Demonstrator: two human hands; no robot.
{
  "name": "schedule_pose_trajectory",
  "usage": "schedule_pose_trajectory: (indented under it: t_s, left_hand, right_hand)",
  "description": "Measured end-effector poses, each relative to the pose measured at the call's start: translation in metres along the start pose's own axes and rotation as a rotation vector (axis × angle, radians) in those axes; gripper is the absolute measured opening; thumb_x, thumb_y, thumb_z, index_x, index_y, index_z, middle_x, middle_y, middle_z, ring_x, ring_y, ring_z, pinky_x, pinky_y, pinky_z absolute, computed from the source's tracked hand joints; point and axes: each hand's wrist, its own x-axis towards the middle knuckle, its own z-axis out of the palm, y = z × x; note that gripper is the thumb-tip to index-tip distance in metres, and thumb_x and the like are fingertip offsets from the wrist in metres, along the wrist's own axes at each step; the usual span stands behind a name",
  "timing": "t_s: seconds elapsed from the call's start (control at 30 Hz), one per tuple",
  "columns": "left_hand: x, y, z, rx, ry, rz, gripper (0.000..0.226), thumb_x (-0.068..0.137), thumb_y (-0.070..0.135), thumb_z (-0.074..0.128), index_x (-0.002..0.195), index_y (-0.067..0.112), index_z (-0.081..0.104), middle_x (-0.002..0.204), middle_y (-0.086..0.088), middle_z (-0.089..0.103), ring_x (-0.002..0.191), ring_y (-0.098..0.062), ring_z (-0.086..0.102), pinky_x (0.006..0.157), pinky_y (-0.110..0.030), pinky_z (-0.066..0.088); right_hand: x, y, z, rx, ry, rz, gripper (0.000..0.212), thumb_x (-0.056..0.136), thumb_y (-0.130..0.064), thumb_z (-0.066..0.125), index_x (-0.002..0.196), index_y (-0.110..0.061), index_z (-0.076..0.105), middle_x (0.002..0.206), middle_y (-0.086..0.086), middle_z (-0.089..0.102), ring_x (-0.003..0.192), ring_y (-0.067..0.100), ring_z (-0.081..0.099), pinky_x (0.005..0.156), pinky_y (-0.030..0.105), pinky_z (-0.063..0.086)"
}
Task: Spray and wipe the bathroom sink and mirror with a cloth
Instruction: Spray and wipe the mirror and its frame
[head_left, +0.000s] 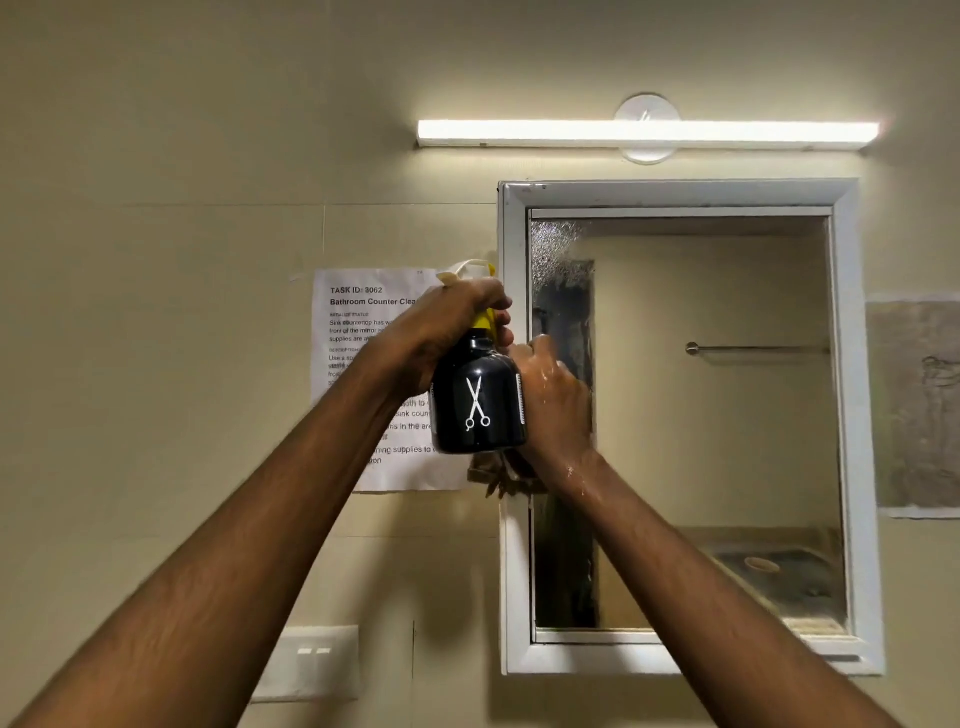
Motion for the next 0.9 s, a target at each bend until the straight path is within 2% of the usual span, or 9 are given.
schedule_pose_trajectory:
  t_s: [0.07, 0.17, 0.3, 0.37, 0.43, 0.5, 0.57, 0.73, 0.9]
  left_hand:
    - [0.001, 0.012, 0.0, -0.038, -0.029, -0.009, 0.004, 0.089, 0.011, 0.05, 0.092, 0.008, 0.052, 0.074, -0.005, 0.057, 0.065, -0.016, 0.058, 0.069, -0.028, 0.049]
    - [0.002, 0.03, 0.002, 0.008, -0.035, 0.029, 0.005, 0.089, 0.01, 0.047, 0.092, 0.009, 0.051, 0.074, -0.004, 0.056, 0.063, -0.015, 0.056, 0.061, -0.025, 0.048]
    - [0.008, 0.039, 0.005, 0.08, 0.014, 0.085, 0.004, 0.088, 0.008, 0.045, 0.089, 0.009, 0.048, 0.069, -0.004, 0.054, 0.058, -0.013, 0.054, 0.053, -0.023, 0.047]
    - [0.011, 0.042, 0.002, 0.066, 0.03, 0.103, 0.004, 0.086, 0.008, 0.046, 0.086, 0.009, 0.05, 0.069, -0.004, 0.055, 0.059, -0.014, 0.055, 0.055, -0.024, 0.048]
    - [0.014, 0.045, -0.004, -0.006, 0.038, 0.071, 0.002, 0.087, 0.008, 0.049, 0.088, 0.008, 0.051, 0.07, -0.005, 0.057, 0.061, -0.016, 0.058, 0.059, -0.026, 0.051]
    - [0.018, 0.046, -0.007, -0.012, 0.038, 0.023, 0.007, 0.086, 0.01, 0.053, 0.092, 0.007, 0.051, 0.075, -0.006, 0.058, 0.065, -0.018, 0.061, 0.067, -0.03, 0.053]
    - [0.019, 0.045, -0.003, 0.046, 0.033, -0.004, 0.011, 0.086, 0.012, 0.055, 0.095, 0.007, 0.053, 0.078, -0.007, 0.059, 0.069, -0.019, 0.061, 0.071, -0.031, 0.053]
    - [0.019, 0.045, 0.004, 0.087, 0.08, -0.01, 0.007, 0.087, 0.011, 0.052, 0.093, 0.008, 0.051, 0.076, -0.006, 0.056, 0.061, -0.014, 0.058, 0.061, -0.025, 0.051]
    - [0.017, 0.05, -0.002, 0.03, 0.022, -0.028, 0.009, 0.086, 0.013, 0.054, 0.091, 0.006, 0.054, 0.073, -0.007, 0.06, 0.073, -0.022, 0.06, 0.086, -0.036, 0.051]
  right_hand:
    - [0.022, -0.002, -0.011, -0.051, 0.035, -0.033, 0.025, 0.089, -0.022, 0.063, 0.109, -0.007, 0.059, 0.096, 0.016, 0.057, 0.073, 0.023, 0.062, 0.06, 0.035, 0.056]
    - [0.079, -0.005, -0.023, -0.164, 0.031, 0.004, 0.029, 0.096, -0.023, 0.049, 0.123, -0.012, 0.05, 0.115, 0.017, 0.052, 0.084, 0.021, 0.058, 0.064, 0.029, 0.05]
    - [0.131, -0.004, -0.033, -0.271, 0.024, 0.032, 0.037, 0.095, -0.022, 0.05, 0.131, -0.016, 0.043, 0.136, 0.024, 0.043, 0.092, 0.025, 0.058, 0.066, 0.027, 0.036]
    - [0.113, -0.002, -0.025, -0.222, 0.032, 0.025, 0.038, 0.094, -0.02, 0.054, 0.131, -0.013, 0.047, 0.131, 0.025, 0.046, 0.087, 0.023, 0.058, 0.065, 0.028, 0.038]
    - [0.076, -0.001, -0.01, -0.151, 0.078, 0.005, 0.028, 0.092, -0.017, 0.058, 0.119, -0.009, 0.055, 0.113, 0.02, 0.054, 0.079, 0.023, 0.062, 0.058, 0.026, 0.044]
    - [0.048, -0.001, 0.001, -0.068, 0.06, 0.013, 0.028, 0.084, -0.015, 0.069, 0.11, -0.007, 0.059, 0.101, 0.018, 0.056, 0.073, 0.025, 0.063, 0.056, 0.029, 0.051]
    - [0.04, 0.001, 0.003, 0.01, 0.023, 0.034, 0.034, 0.078, -0.015, 0.076, 0.105, -0.003, 0.059, 0.099, 0.02, 0.057, 0.074, 0.029, 0.063, 0.061, 0.037, 0.056]
    - [0.04, -0.001, -0.003, 0.121, 0.077, 0.038, 0.032, 0.077, -0.01, 0.076, 0.1, 0.002, 0.057, 0.093, 0.025, 0.06, 0.073, 0.036, 0.064, 0.061, 0.047, 0.057]
    - [0.05, 0.0, -0.005, -0.026, 0.027, 0.011, 0.032, 0.082, -0.019, 0.073, 0.105, -0.002, 0.061, 0.101, 0.022, 0.059, 0.077, 0.03, 0.066, 0.063, 0.038, 0.058]
